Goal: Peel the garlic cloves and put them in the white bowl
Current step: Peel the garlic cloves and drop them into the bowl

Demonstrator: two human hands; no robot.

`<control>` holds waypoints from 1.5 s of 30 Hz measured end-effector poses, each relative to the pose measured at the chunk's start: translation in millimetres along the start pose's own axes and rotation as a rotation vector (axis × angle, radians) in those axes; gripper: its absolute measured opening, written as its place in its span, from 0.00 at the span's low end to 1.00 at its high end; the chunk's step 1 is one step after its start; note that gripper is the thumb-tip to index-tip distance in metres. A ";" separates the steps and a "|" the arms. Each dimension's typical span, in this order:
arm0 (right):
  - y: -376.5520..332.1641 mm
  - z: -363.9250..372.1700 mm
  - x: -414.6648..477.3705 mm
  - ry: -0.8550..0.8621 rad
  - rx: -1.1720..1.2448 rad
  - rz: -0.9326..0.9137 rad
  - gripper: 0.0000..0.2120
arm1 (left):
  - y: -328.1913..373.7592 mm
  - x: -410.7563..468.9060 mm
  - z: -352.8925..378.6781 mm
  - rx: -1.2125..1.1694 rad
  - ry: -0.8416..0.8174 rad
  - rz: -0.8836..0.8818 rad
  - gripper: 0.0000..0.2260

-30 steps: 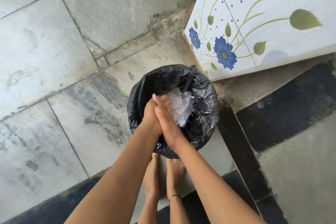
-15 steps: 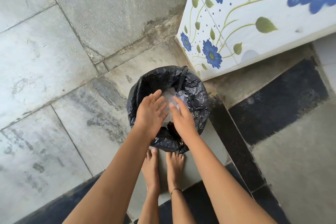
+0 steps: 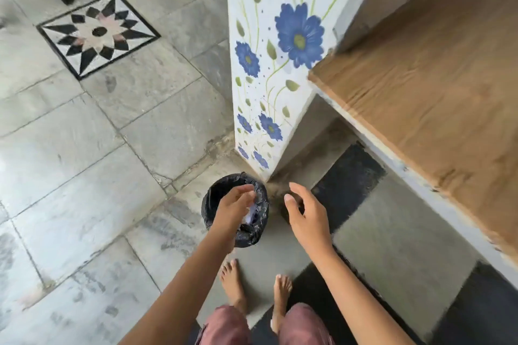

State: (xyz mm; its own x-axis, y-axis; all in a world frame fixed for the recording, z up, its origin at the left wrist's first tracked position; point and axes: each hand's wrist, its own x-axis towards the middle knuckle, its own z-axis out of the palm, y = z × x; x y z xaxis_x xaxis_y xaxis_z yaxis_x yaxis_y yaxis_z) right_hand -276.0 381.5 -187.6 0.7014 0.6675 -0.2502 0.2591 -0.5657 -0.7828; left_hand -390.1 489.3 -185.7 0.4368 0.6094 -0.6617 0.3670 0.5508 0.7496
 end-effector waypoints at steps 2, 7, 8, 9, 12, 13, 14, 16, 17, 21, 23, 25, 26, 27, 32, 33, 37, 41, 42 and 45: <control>-20.7 -56.6 -38.7 0.112 -0.025 -0.104 0.15 | 30.0 -56.0 23.5 0.051 -0.061 0.107 0.11; -22.4 -168.0 -122.5 0.376 -0.059 -0.307 0.20 | 68.8 -153.6 101.1 0.190 -0.213 0.412 0.11; -15.7 -185.6 -135.4 0.420 -0.079 -0.335 0.20 | 71.7 -166.4 119.8 0.219 -0.237 0.465 0.11; -7.3 -200.7 -145.7 0.466 -0.100 -0.359 0.20 | 73.8 -177.9 137.0 0.241 -0.262 0.504 0.11; 30.2 -261.0 -184.3 0.613 -0.131 -0.356 0.20 | 70.8 -213.4 208.6 0.317 -0.337 0.636 0.10; 39.7 -273.2 -191.4 0.644 -0.131 -0.339 0.20 | 69.6 -217.8 224.0 0.341 -0.350 0.663 0.11; 54.4 -292.9 -202.7 0.686 -0.146 -0.323 0.20 | 65.6 -226.3 248.0 0.362 -0.384 0.686 0.11; 85.2 -327.3 -221.9 0.749 -0.211 -0.279 0.21 | 56.7 -239.1 290.5 0.426 -0.431 0.705 0.11; 103.0 -346.6 -232.0 0.778 -0.249 -0.253 0.21 | 51.4 -246.6 314.1 0.463 -0.442 0.723 0.11; 150.7 -396.9 -251.6 0.827 -0.367 -0.161 0.21 | 36.6 -250.5 376.9 0.679 -0.379 0.865 0.11; 164.2 -412.7 -253.9 0.819 -0.438 -0.116 0.22 | 32.8 -247.6 400.3 0.816 -0.323 0.953 0.11; 174.8 -424.2 -248.9 0.775 -0.522 -0.020 0.25 | 31.1 -241.7 420.5 0.947 -0.304 1.031 0.12; 179.6 -427.9 -245.8 0.747 -0.560 0.036 0.27 | 31.1 -238.3 429.0 1.017 -0.303 1.053 0.13; 184.6 -430.9 -242.8 0.714 -0.585 0.094 0.30 | 31.8 -235.1 437.2 1.084 -0.301 1.058 0.13; 203.3 -429.3 -241.3 0.541 -0.665 0.261 0.46 | 35.5 -216.4 452.3 1.251 -0.295 1.100 0.11; 202.9 -429.0 -242.3 0.534 -0.676 0.277 0.48 | 37.1 -213.7 452.4 1.261 -0.304 1.109 0.10; 203.2 -426.1 -242.1 0.557 -0.680 0.287 0.52 | 57.4 -210.1 457.4 1.098 -0.334 1.112 0.06; 206.1 -423.8 -239.3 0.613 -0.635 0.259 0.48 | 99.2 -220.9 492.1 0.870 -0.361 1.226 0.06; 206.5 -424.0 -239.0 0.626 -0.626 0.259 0.46 | 108.0 -220.2 506.9 0.910 -0.366 1.241 0.07; 206.7 -424.6 -239.1 0.635 -0.656 0.279 0.41 | 117.8 -210.0 550.1 1.270 -0.374 1.198 0.09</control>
State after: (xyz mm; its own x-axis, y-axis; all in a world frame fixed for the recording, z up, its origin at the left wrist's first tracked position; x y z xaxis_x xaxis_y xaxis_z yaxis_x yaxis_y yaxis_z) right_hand -108.1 -100.6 -47.6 0.9737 0.1886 0.1275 0.2131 -0.9524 -0.2182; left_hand 13.2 112.5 50.8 0.9928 0.0588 0.1040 0.0067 -0.8969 0.4422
